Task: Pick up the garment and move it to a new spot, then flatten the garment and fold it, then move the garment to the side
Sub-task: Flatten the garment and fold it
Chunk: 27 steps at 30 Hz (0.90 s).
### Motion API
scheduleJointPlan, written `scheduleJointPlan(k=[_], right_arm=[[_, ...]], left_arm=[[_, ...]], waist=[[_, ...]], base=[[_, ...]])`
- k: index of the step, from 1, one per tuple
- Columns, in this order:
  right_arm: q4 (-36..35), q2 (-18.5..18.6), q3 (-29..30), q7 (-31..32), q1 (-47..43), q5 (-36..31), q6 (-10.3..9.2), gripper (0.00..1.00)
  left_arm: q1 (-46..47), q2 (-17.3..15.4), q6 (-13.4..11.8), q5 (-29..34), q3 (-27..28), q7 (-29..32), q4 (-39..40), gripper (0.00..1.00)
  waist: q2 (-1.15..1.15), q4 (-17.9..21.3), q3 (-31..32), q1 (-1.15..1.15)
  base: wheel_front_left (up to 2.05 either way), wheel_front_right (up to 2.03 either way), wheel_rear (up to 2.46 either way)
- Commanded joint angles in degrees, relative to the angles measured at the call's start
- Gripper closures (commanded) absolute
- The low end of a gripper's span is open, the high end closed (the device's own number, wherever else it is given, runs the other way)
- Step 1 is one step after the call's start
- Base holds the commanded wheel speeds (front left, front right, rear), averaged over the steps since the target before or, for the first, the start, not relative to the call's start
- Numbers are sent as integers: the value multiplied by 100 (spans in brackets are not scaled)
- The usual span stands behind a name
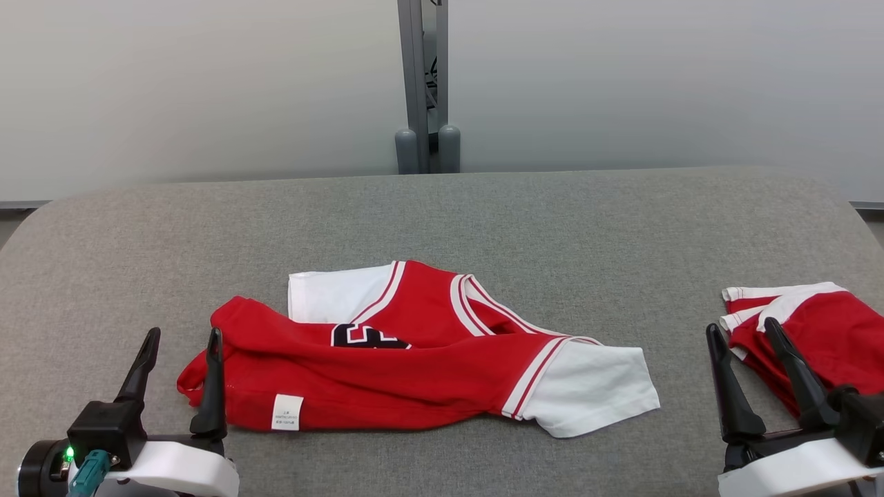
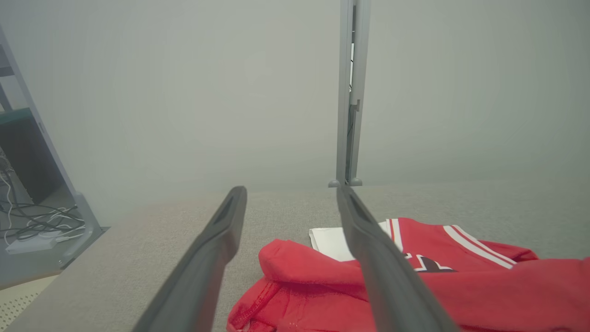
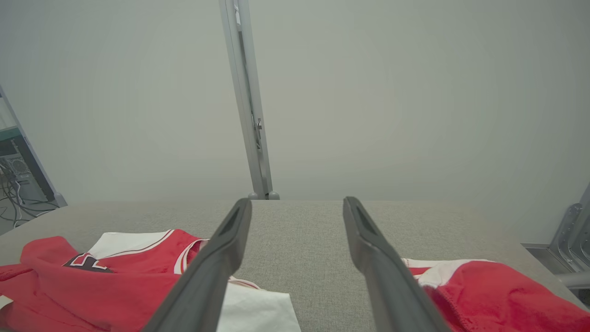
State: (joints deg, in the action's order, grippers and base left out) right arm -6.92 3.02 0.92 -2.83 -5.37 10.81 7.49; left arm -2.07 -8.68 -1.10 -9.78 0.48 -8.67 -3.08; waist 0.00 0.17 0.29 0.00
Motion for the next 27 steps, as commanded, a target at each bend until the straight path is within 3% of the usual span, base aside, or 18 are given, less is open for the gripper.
scheduleJointPlan(k=[1, 16, 27], right_arm=[[-56, 0, 11, 28, -63, 34, 1, 0], [-74, -2, -41, 37, -20, 131, 1, 0], [-88, 2, -159, 18, 177, 72, 1, 0]], left_arm=[[26, -47, 6, -36, -14, 33, -12, 0], [60, -116, 43, -162, -105, 300, -54, 0], [315, -338, 459, -889, -136, 1938, -458, 0]], waist=[[0, -7, 1, 0], [0, -74, -53, 0], [0, 81, -444, 0]], base=[[0, 0, 0], [0, 0, 0], [0, 0, 0]])
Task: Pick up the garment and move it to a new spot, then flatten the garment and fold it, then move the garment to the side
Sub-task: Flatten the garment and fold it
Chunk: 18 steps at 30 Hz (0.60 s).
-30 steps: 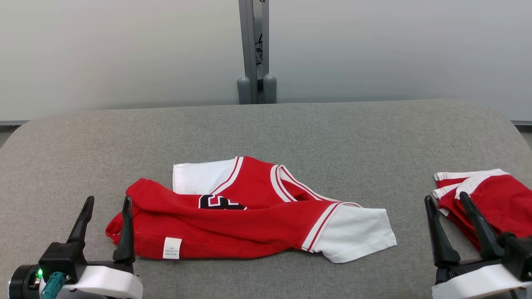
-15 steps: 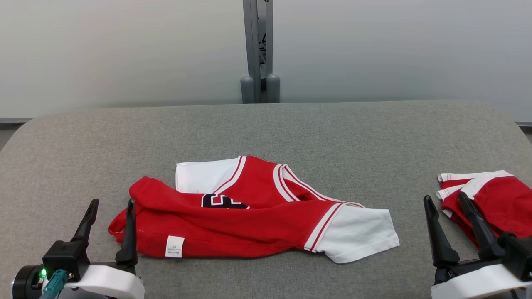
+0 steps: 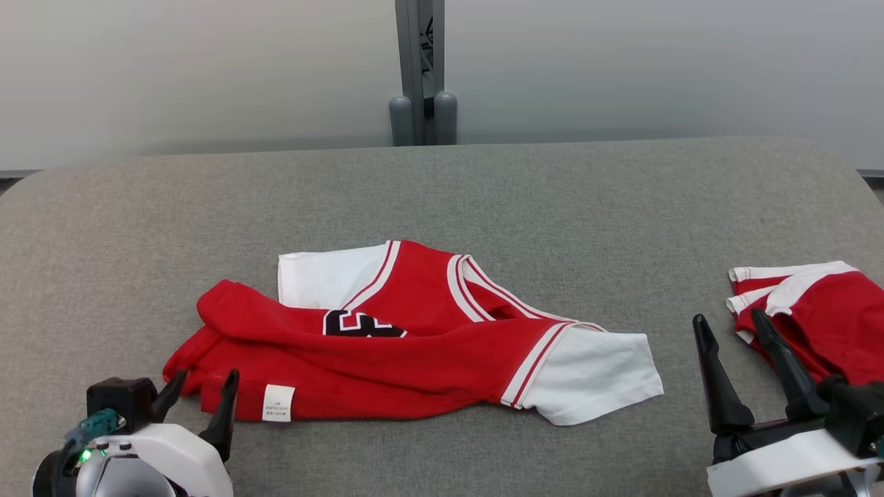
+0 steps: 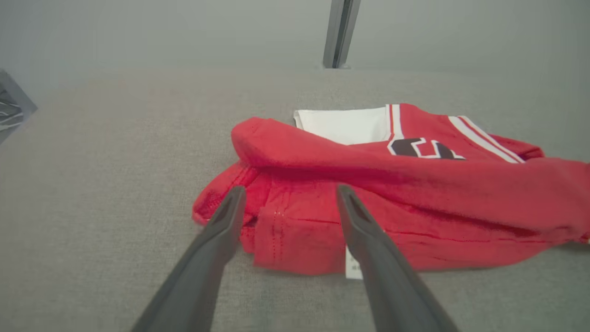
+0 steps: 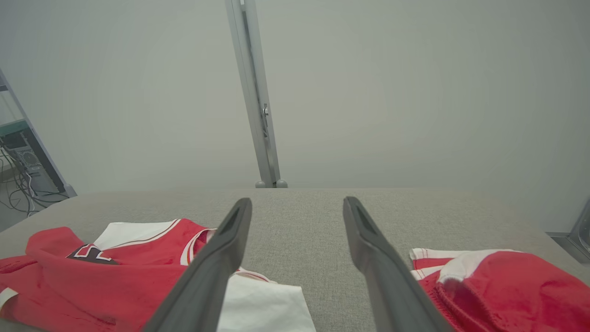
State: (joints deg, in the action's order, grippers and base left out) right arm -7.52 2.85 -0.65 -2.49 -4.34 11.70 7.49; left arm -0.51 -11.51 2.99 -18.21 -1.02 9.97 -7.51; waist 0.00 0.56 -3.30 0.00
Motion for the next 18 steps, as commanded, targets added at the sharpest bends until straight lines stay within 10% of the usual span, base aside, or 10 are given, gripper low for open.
scheduleJointPlan(k=[1, 16, 17, 18], right_arm=[[-20, 18, -8, -23, 83, -11, 1, 0], [122, 18, -38, -158, 283, 45, 1, 0], [139, 17, -37, -170, 292, 54, 1, 0], [154, 17, -38, -173, 299, 65, 1, 0]], left_arm=[[208, -93, 89, -157, 23, 226, -61, 0], [564, -428, 340, -781, 15, 887, -612, 0], [575, -451, 347, -770, 7, 872, -609, 16], [580, -451, 349, -807, -21, 886, -605, 58]], waist=[[0, 56, -128, 0], [0, 215, -472, 0], [0, 215, -479, 0], [0, 213, -487, 0]], base=[[0, 0, 0], [0, 0, 0], [0, 0, 0], [0, 0, 0]])
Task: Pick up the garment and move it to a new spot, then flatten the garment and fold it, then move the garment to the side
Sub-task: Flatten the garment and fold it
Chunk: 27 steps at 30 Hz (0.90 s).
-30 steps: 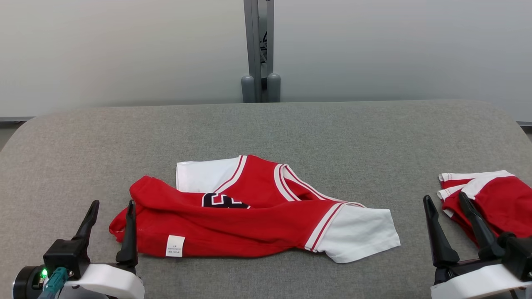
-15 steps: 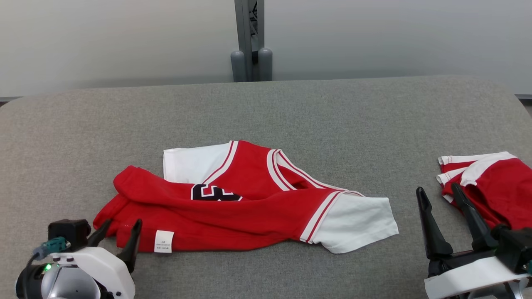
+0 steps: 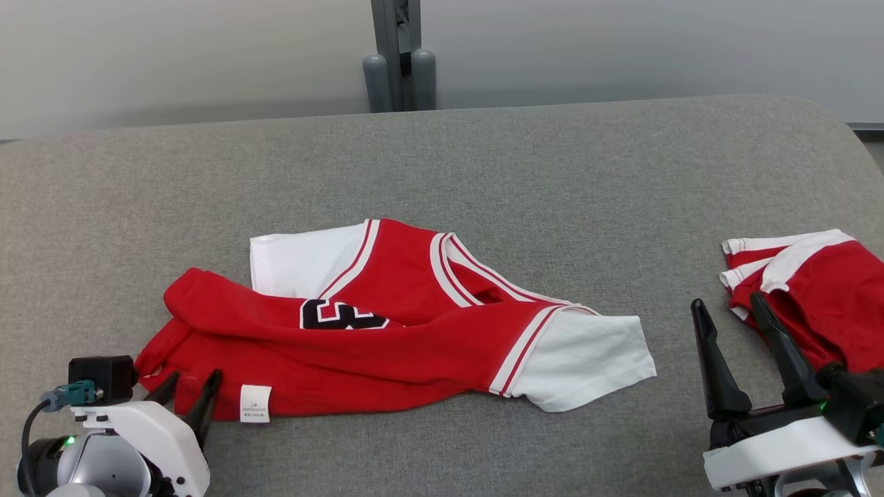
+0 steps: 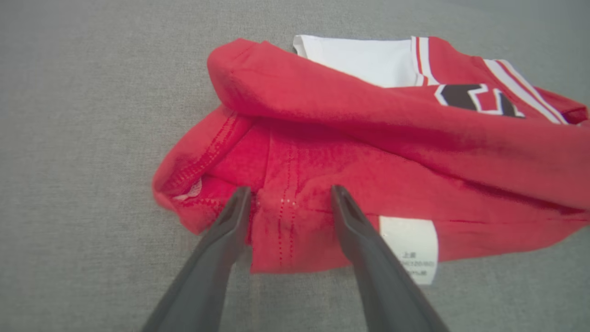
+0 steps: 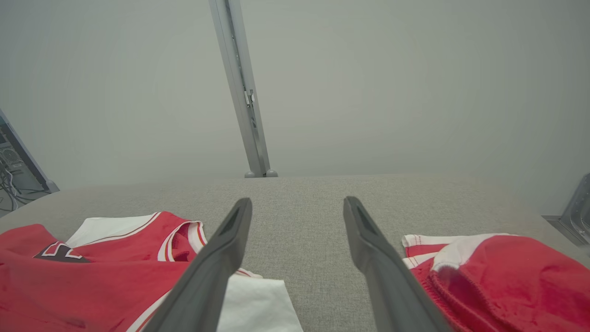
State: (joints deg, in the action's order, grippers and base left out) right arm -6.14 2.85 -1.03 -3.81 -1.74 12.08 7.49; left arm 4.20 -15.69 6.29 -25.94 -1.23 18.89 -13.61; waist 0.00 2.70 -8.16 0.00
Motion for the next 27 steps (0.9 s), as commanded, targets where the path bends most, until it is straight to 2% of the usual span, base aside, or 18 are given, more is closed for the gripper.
scheduleJointPlan(k=[1, 2, 12, 19, 27], right_arm=[[30, 18, 4, -43, 48, 37, 1, 0], [41, 18, 7, -44, 63, 44, 1, 0], [345, 64, -98, 219, 90, 48, 1, 0], [1551, 277, -443, 360, 289, 340, 0, 0], [2831, 387, -863, 17, 993, 573, 1, 0]], left_arm=[[111, -47, 27, -46, -19, -6, 20, 95], [113, -67, 25, -44, -33, -9, 30, 100], [111, -167, 42, -96, -86, 4, 153, 100], [145, -197, -5, -64, -131, -5, 236, 100], [252, -195, -19, -27, -216, -63, 279, 100]], waist=[[0, -3, -10, 0], [0, -5, -20, 0], [0, -17, -108, 0], [0, -36, -203, 0], [0, -137, -330, 0]], base=[[0, 0, 0], [0, 0, 0], [0, 0, 0], [0, 0, 0], [0, 0, 0]])
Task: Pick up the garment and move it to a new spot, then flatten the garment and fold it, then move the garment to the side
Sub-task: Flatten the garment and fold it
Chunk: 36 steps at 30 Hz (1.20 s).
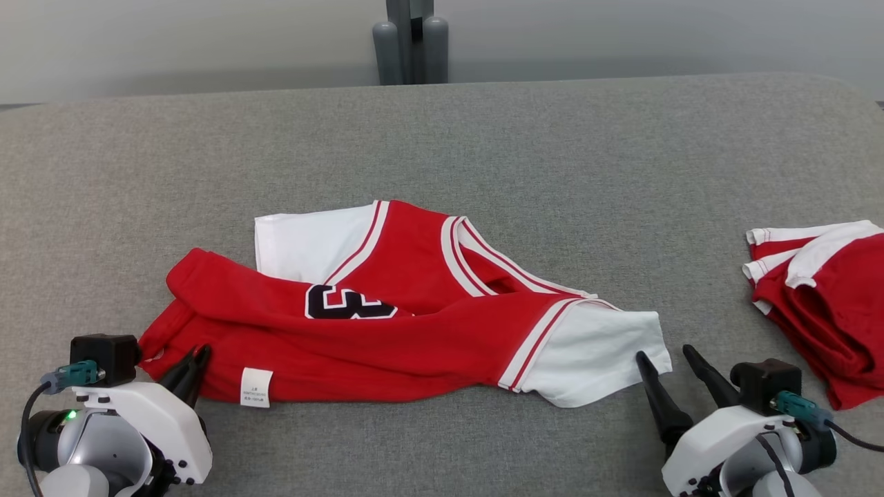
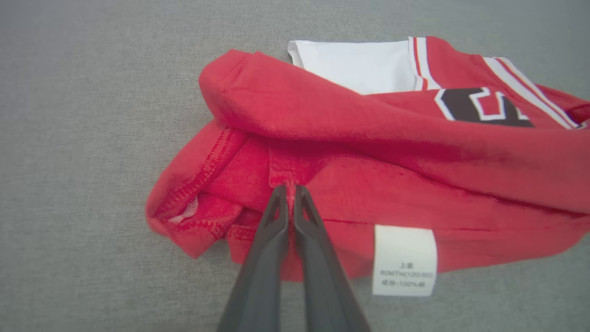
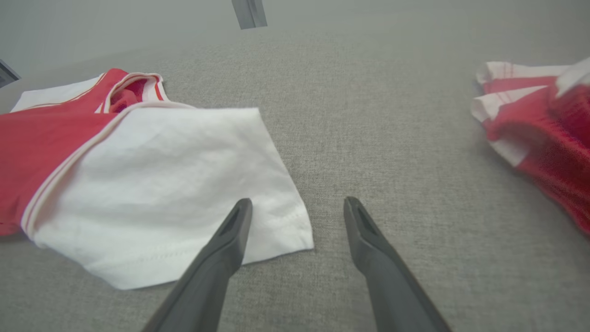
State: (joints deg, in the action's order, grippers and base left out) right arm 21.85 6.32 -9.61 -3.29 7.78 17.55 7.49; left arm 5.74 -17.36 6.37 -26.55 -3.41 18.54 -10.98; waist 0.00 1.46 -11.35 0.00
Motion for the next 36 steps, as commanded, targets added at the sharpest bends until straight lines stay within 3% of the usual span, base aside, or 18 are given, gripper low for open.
scheduleJointPlan(k=[1, 3, 4, 5, 6, 7, 13, 19, 21, 26, 29, 36], right_arm=[[153, 41, -62, -64, 116, 71, 1, 0], [379, 53, -168, -98, 243, 191, 1, 0], [470, 75, -244, -121, 298, 252, 1, 22], [532, 85, -303, -180, 352, 328, 1, 82], [532, 85, -303, -180, 352, 328, 1, 82], [604, 101, -359, -187, 380, 395, 1, 100], [242, 210, -430, -626, 406, 966, 1, 100], [-1157, 275, -284, -942, 398, 1638, 1, 100], [-1848, 350, -147, -1008, 534, 1560, 1, 100], [-2731, 316, 56, -989, 985, 1251, 1, 100], [-3248, 334, 131, -840, 1472, 974, 1, 100], [-3898, 276, 390, -451, 2199, 674, 1, 100]], left_arm=[[106, -24, -17, 30, -12, -30, 12, 100], [133, -23, -13, 43, -39, -51, 3, 100], [152, -24, -12, 46, -47, -73, -4, 100], [171, -32, -21, 68, -49, -102, -4, 100], [171, -32, -21, 68, -49, -102, -4, 100], [183, -35, -25, 74, -47, -132, 2, 100], [238, -49, -165, 39, 101, -318, 202, 100], [422, -70, -253, -61, 249, -418, 862, 100], [569, -104, -313, -36, 300, -446, 1215, 100], [927, -156, -419, 148, 289, -502, 1765, 100], [1250, -91, -606, 331, 304, -678, 2146, 100], [1741, 119, -998, 589, 388, -1042, 2844, 100]], waist=[[0, -29, -21, 0], [0, -59, -38, 0], [0, -70, -46, 0], [0, -81, -51, 0], [0, -81, -51, 0], [0, -89, -55, 0], [0, -106, -74, 0], [0, -88, -24, 0], [0, -86, 44, 0], [0, -96, 208, 0], [0, -110, 379, 0], [0, -121, 619, 0]], base=[[0, 0, 0], [0, 0, 0], [0, 0, 0], [0, 0, 0], [0, 0, 0], [0, 0, 0], [0, 0, 0], [0, 0, 0], [0, 0, 0], [0, 0, 0], [0, 0, 0], [0, 0, 0]])
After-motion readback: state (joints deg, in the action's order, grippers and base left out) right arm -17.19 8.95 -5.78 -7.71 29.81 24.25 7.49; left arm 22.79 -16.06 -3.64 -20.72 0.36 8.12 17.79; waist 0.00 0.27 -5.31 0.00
